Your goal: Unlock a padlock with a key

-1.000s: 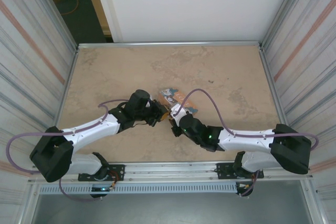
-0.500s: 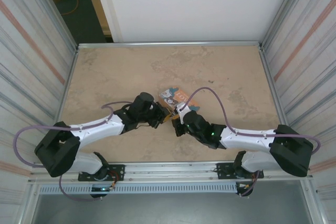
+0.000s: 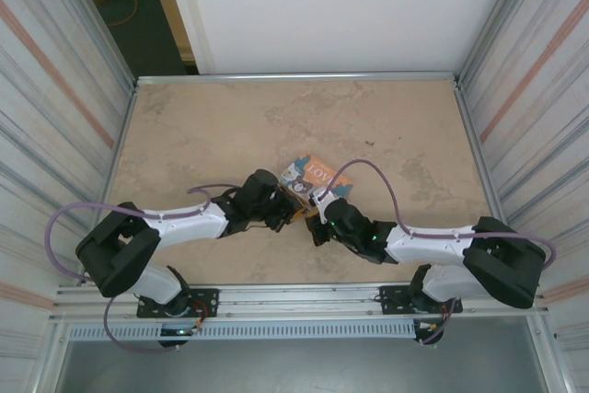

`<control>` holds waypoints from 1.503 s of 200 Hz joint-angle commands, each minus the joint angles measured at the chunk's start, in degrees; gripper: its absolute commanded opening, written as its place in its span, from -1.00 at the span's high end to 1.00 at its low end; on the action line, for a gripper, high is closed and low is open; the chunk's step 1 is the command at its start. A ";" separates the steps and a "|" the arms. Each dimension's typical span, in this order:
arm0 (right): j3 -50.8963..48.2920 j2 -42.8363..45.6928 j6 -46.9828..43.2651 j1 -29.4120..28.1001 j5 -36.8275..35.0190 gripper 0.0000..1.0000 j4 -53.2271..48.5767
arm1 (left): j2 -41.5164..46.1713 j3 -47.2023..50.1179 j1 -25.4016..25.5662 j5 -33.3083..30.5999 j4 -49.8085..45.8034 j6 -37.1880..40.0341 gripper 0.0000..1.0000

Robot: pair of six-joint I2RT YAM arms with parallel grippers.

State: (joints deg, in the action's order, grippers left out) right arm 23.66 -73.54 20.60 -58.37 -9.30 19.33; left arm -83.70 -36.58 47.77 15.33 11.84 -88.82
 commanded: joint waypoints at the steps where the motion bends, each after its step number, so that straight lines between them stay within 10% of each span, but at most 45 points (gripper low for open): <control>1: -2.46 -0.93 2.81 1.69 -5.85 1.00 -0.01 | -0.26 1.73 0.40 0.24 -2.52 2.36 0.69; 100: -6.96 2.94 11.34 6.48 3.37 1.00 -1.15 | 14.88 -2.69 -1.71 -11.13 -22.07 16.27 -0.02; 201: -12.14 4.27 24.59 20.16 23.09 1.00 1.98 | 32.35 -5.89 0.96 -27.44 -31.79 30.77 -0.08; 260: -11.32 1.78 24.45 22.04 23.23 1.00 1.40 | 31.09 -6.85 1.27 -27.37 -32.57 33.74 -0.10; 300: -10.72 4.02 23.01 22.31 21.87 0.64 -2.38 | 28.01 -7.76 0.53 -27.13 -32.58 37.90 -0.36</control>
State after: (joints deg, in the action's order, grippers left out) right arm 12.21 -71.05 43.51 -36.60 13.23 21.30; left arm -53.98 -41.95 48.51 -10.59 -19.66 -55.05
